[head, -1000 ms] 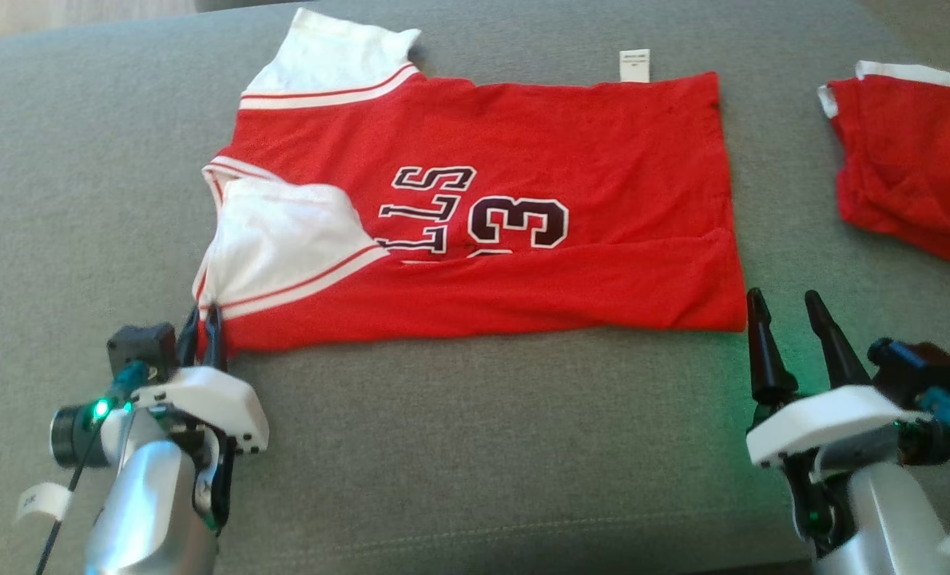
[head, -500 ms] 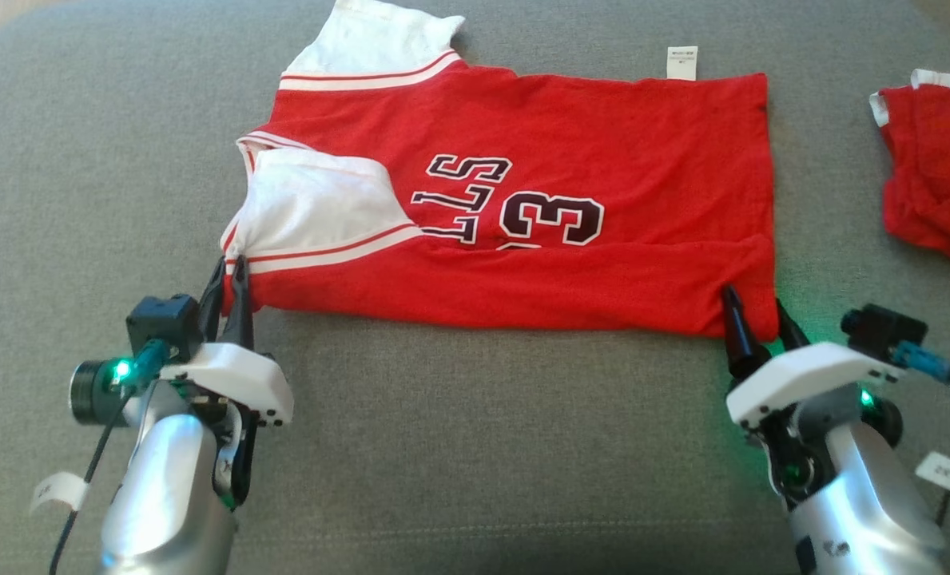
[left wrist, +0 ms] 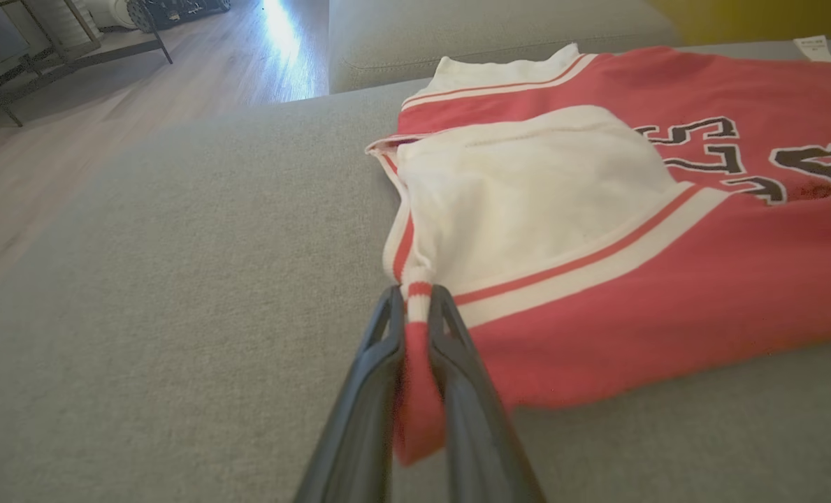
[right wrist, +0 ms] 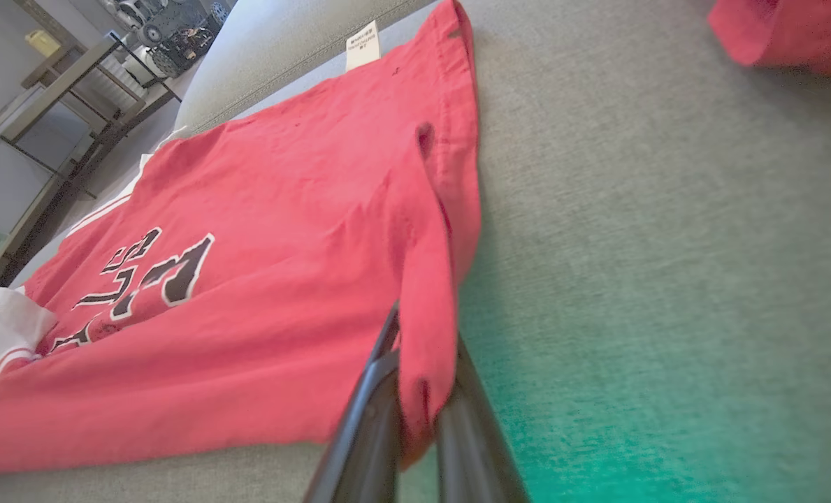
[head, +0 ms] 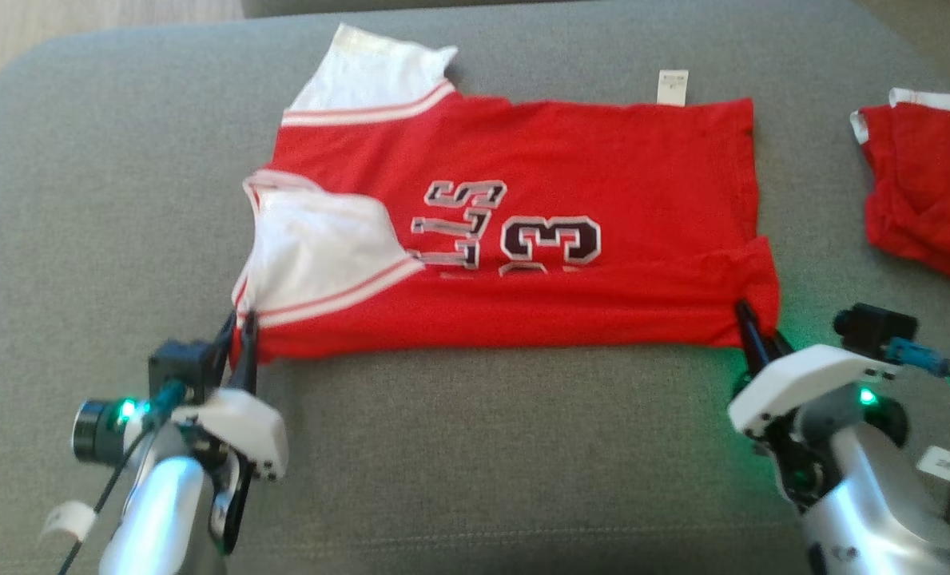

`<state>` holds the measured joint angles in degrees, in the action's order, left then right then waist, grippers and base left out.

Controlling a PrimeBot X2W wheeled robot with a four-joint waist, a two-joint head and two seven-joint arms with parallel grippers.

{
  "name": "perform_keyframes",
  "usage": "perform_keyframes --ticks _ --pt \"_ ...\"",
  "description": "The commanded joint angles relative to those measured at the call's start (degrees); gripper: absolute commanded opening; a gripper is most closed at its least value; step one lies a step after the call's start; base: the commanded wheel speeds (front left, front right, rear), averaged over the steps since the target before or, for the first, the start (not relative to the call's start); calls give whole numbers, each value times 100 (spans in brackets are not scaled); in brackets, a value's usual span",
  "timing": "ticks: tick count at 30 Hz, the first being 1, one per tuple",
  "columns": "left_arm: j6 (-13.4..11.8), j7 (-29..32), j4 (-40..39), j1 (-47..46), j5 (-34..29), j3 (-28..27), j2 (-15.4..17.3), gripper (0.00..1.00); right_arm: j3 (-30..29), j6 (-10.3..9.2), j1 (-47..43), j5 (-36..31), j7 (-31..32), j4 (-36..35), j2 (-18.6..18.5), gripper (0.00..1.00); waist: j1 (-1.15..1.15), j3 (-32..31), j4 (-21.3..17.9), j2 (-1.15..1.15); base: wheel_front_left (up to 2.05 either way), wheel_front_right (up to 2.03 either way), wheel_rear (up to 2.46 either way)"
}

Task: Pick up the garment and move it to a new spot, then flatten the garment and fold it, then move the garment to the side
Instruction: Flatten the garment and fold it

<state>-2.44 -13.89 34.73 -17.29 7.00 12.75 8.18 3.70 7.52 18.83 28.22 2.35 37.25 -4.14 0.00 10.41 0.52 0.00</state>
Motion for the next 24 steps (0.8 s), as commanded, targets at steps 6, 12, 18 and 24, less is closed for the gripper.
perform_keyframes --ticks 6,12,18,24 --pt "72 28 -288 278 -104 -40 413 0 98 -3 -409 127 609 -780 -562 0 0 -250 100 0 0 0 0" --pt "140 218 -725 753 -191 194 501 0 -34 -3 -930 345 1460 -1476 -938 0 0 -380 185 0 0 0 0" --pt "256 483 -1154 1077 -161 351 570 0 -419 -3 -1479 458 1977 -2113 -917 0 0 -413 230 0 0 0 0" --pt "272 588 -1330 1154 -121 462 515 0 -638 -3 -1760 347 2213 -2557 -665 0 0 -384 220 0 0 0 0"
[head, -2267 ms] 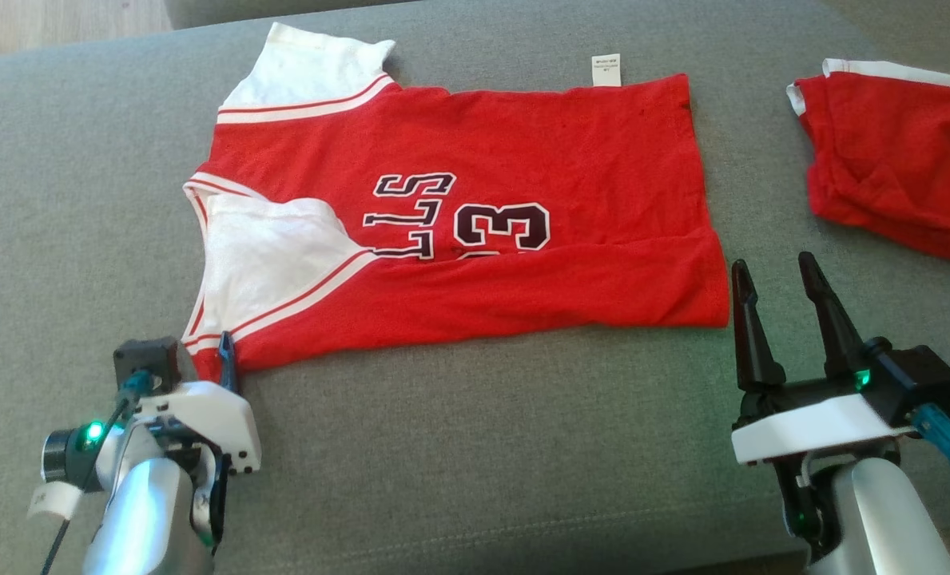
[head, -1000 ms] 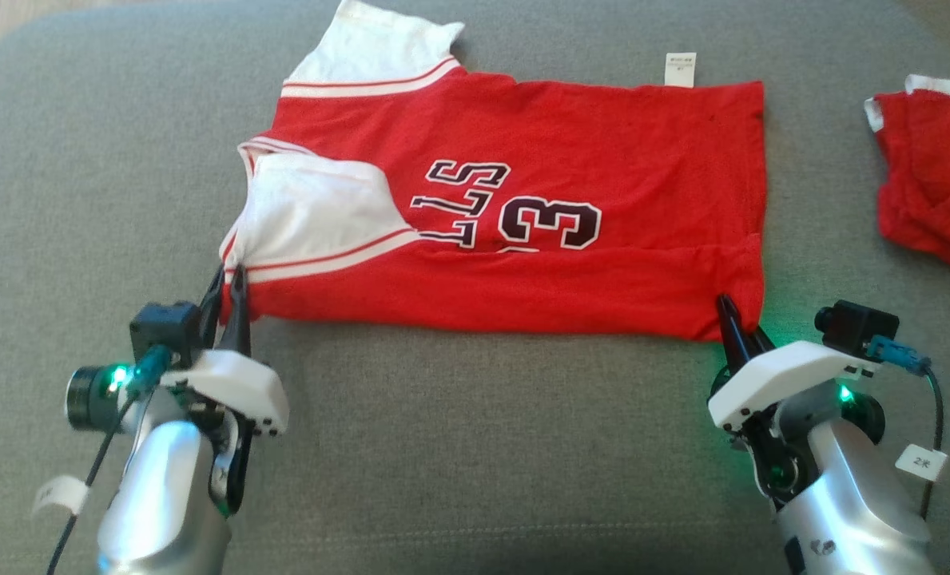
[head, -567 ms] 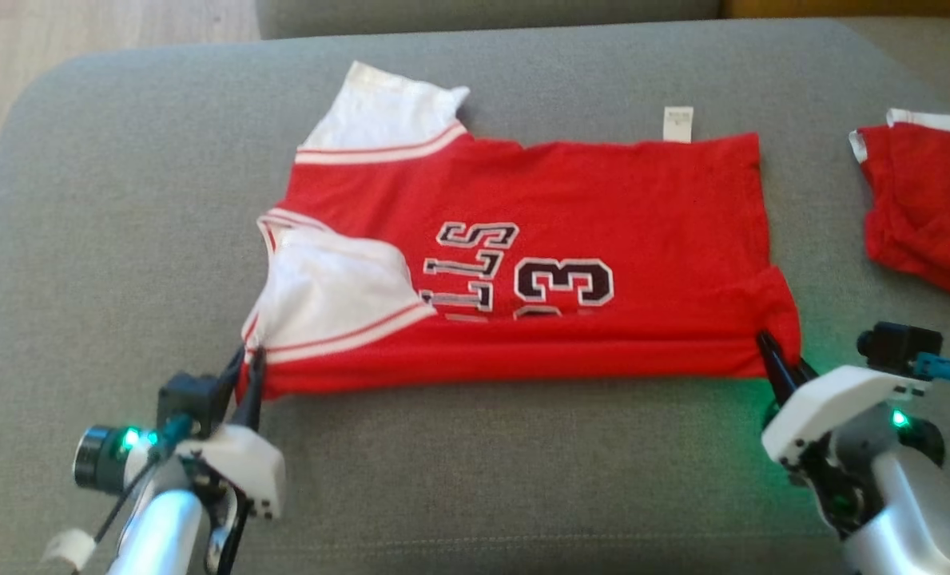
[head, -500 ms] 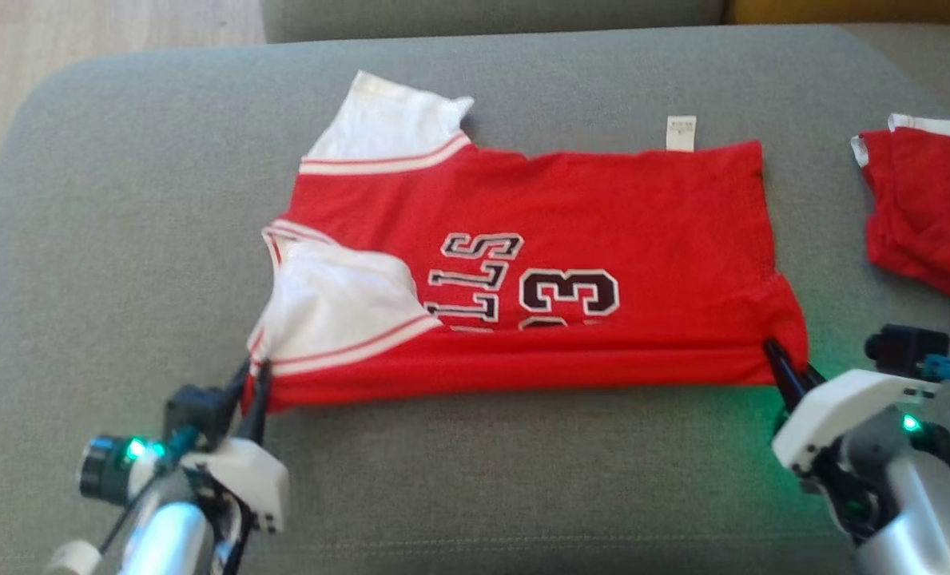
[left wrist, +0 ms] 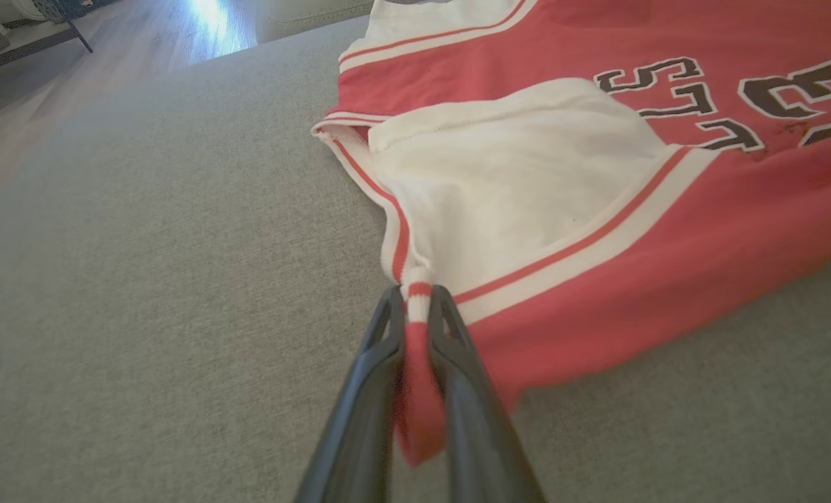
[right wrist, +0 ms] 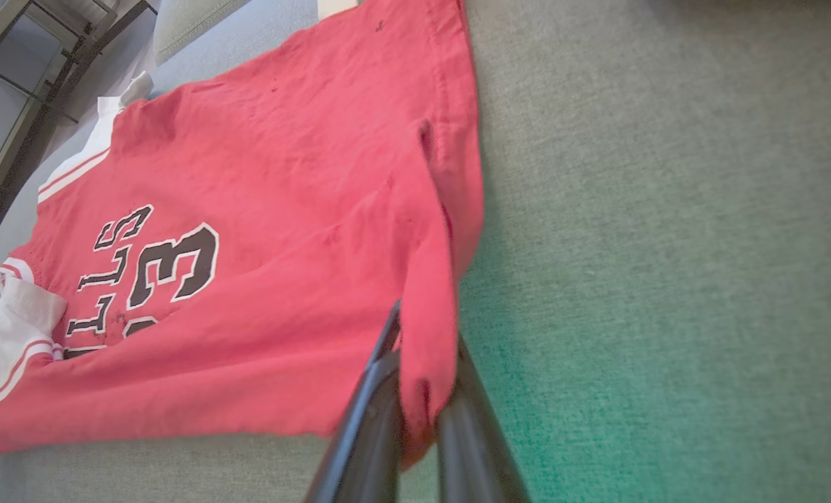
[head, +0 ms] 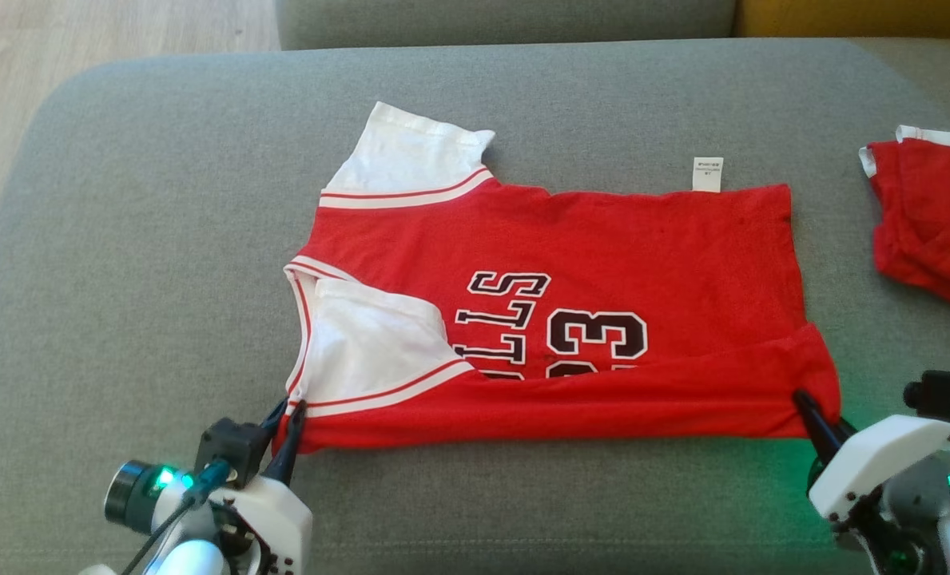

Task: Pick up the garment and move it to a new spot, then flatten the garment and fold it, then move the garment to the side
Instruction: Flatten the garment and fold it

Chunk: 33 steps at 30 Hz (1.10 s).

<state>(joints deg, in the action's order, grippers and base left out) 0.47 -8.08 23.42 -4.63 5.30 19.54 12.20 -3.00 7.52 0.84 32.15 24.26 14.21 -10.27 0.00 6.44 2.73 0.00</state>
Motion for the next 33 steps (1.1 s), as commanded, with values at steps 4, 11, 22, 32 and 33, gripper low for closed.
perform_keyframes --ticks 4,11,22,32,33 --pt "-45 81 -236 -61 108 -197 77 100 -41 -3 -27 -174 36 -503 50 100 0 10 -16 0 0 0 0" --pt "-308 -242 -540 -131 343 -525 15 100 -125 -3 15 -352 -362 -961 111 100 0 -42 -22 0 0 0 0" --pt "-606 -673 -1731 -486 900 -1248 -362 100 -72 -3 275 -1351 -1985 -1827 421 100 0 -51 -115 0 0 0 0" --pt "-598 -690 -2173 -473 917 -1345 -763 100 158 -3 314 -2074 -2848 -1848 644 100 0 -19 -251 0 0 0 0" --pt "-588 -690 -2146 -471 908 -1340 -783 100 199 -3 318 -2114 -2868 -1822 653 100 0 -12 -263 0 0 0 0"
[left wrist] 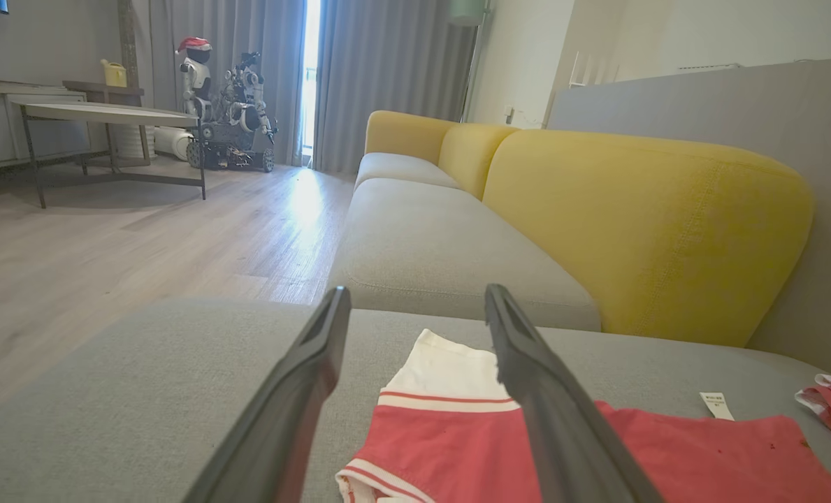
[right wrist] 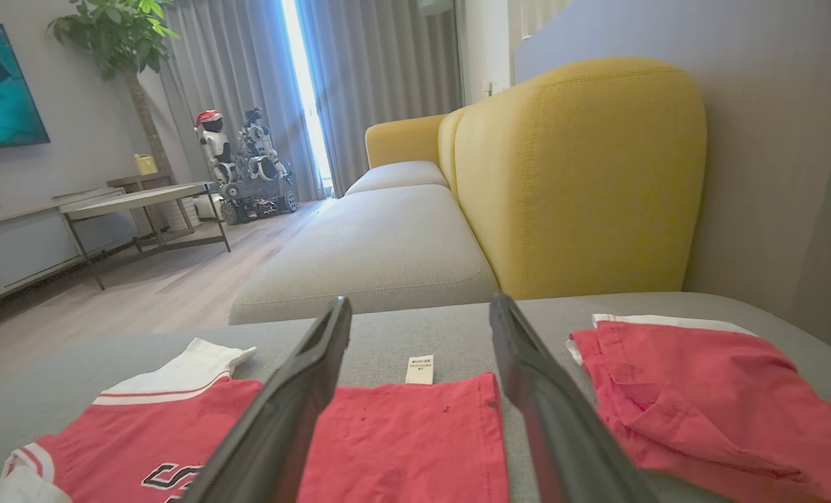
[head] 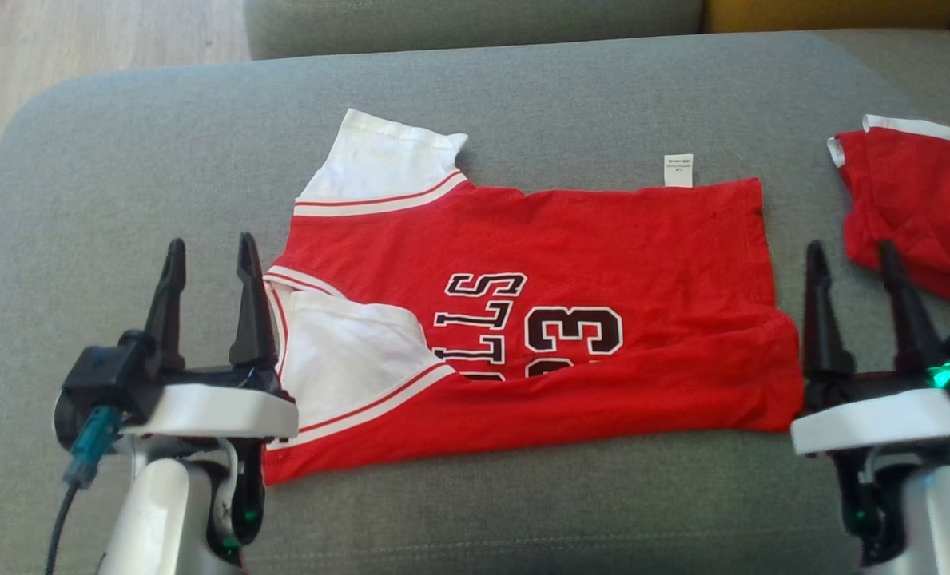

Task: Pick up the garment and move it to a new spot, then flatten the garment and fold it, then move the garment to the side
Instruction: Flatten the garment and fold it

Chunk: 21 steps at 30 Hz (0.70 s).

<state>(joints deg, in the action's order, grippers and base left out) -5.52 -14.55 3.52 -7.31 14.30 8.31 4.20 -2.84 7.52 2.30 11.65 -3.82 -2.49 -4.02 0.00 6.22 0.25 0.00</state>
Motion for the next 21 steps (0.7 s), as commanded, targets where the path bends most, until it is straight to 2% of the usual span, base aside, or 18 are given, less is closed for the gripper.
perform_keyframes --ticks 1,7,10,13,16,17,21 --pt "18 -43 -142 -207 -7 -219 1 100 209 -3 181 -90 -77 -128 36 100 0 16 -25 0 0 0 0" --pt "90 -44 -54 -260 -129 -303 -34 100 251 -3 267 -88 -114 -69 67 100 0 99 -102 0 0 0 0" --pt "66 -4 201 -359 -232 -322 52 100 277 -3 341 -67 -97 -102 78 100 0 233 -189 0 0 0 0" --pt "95 393 423 -739 -435 -250 321 100 330 -3 502 -69 -52 -187 89 100 0 529 -339 0 0 0 0" --pt "261 848 617 -1373 -644 -159 687 100 432 -3 709 -109 43 -269 98 100 0 867 -508 0 0 0 0" --pt "261 848 617 -1373 -644 -159 687 100 432 -3 709 -109 43 -269 98 100 0 867 -508 0 0 0 0" --pt "619 1560 1028 -2294 -792 -84 1205 100 612 -3 1022 -108 173 -338 106 100 0 1297 -832 0 0 0 0"
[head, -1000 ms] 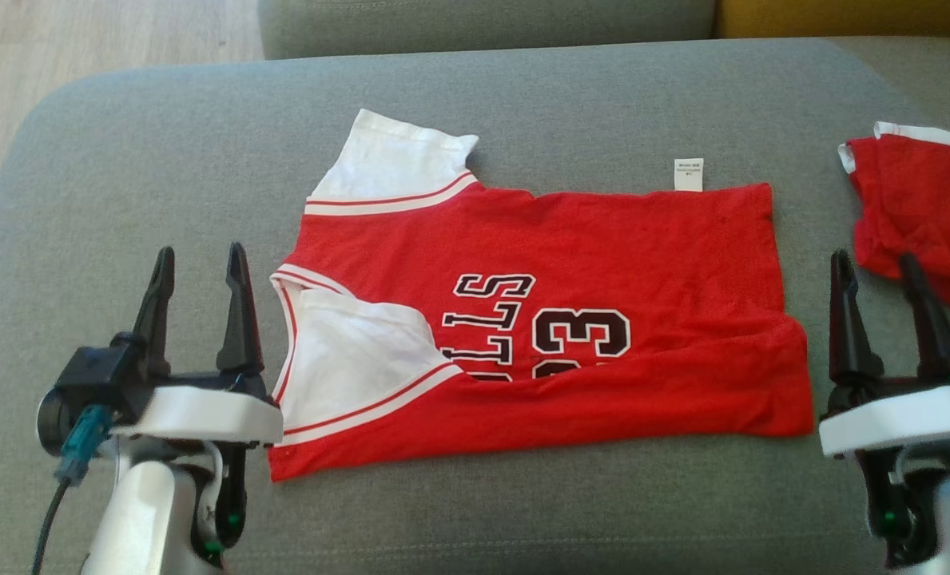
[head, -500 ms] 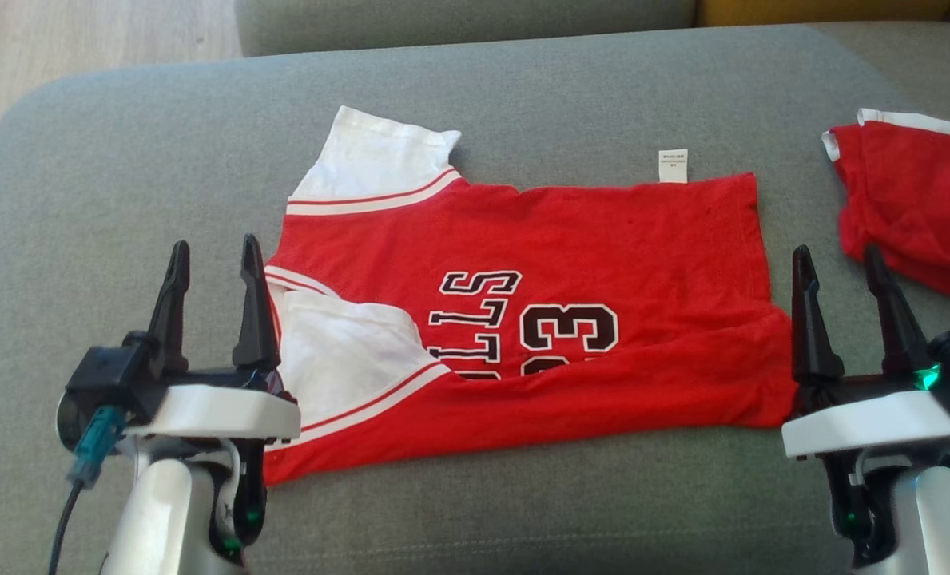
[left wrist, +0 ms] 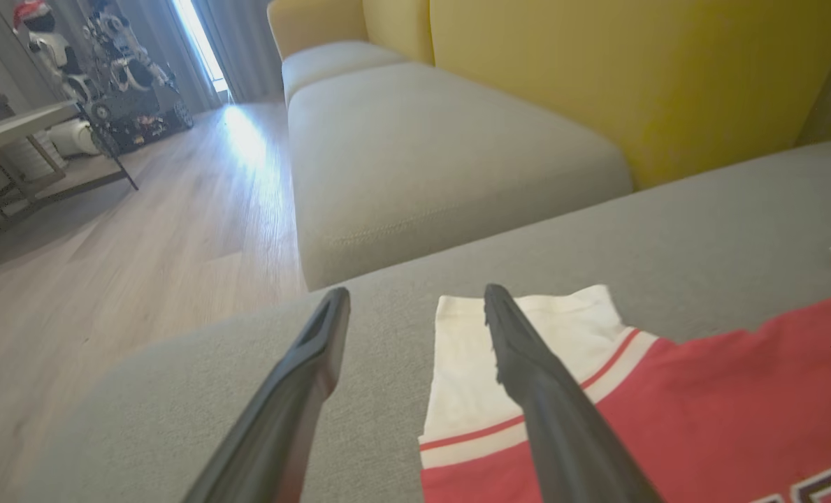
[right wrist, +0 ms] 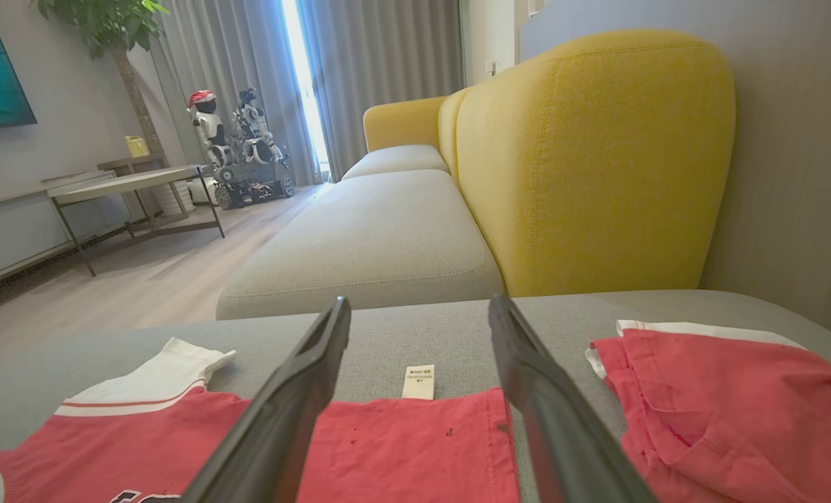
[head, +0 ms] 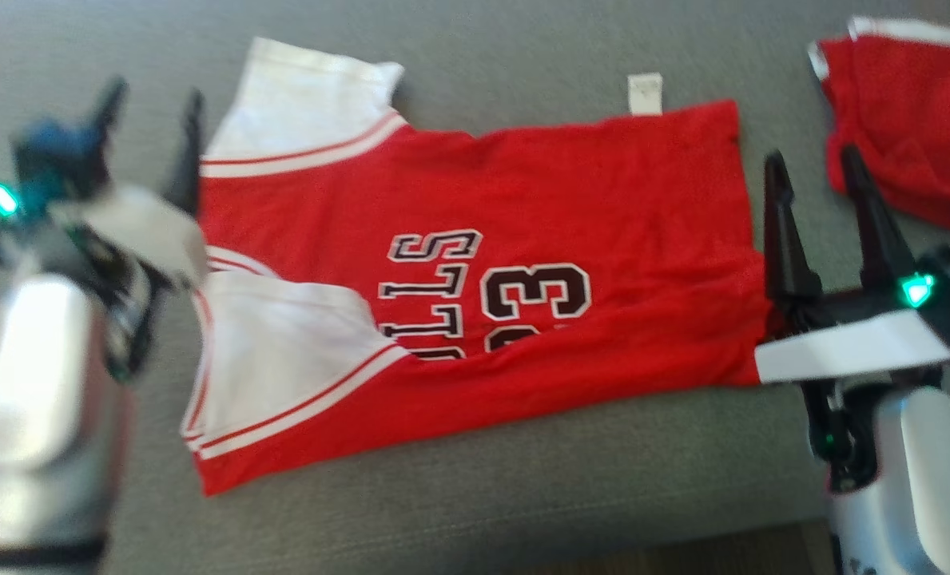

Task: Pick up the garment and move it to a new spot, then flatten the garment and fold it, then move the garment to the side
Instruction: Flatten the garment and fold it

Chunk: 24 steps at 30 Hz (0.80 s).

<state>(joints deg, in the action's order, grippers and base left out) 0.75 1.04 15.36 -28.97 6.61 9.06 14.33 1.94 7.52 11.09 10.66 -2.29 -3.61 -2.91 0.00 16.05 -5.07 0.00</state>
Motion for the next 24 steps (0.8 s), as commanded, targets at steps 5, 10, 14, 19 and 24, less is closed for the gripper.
perform_keyframes --ticks 5,10,14,19,24 --pt "458 984 600 -1205 45 -98 789 100 437 -3 576 79 126 -198 0 100 0 731 -777 0 0 0 0" --pt "652 1590 1190 -2036 188 290 1367 100 703 -3 955 267 96 -117 1 100 0 1012 -1142 0 0 0 0" --pt "669 1890 1607 -2466 368 783 1805 100 859 -3 1115 403 -24 -38 2 100 0 1147 -1347 0 0 0 0" --pt "672 2119 1962 -2839 686 1444 2246 100 956 -3 1129 603 -205 62 2 100 0 1235 -1477 0 0 0 0" --pt "672 2075 2303 -3081 778 1694 2383 100 933 -3 1118 642 -312 152 2 100 0 1287 -1521 0 0 0 0"
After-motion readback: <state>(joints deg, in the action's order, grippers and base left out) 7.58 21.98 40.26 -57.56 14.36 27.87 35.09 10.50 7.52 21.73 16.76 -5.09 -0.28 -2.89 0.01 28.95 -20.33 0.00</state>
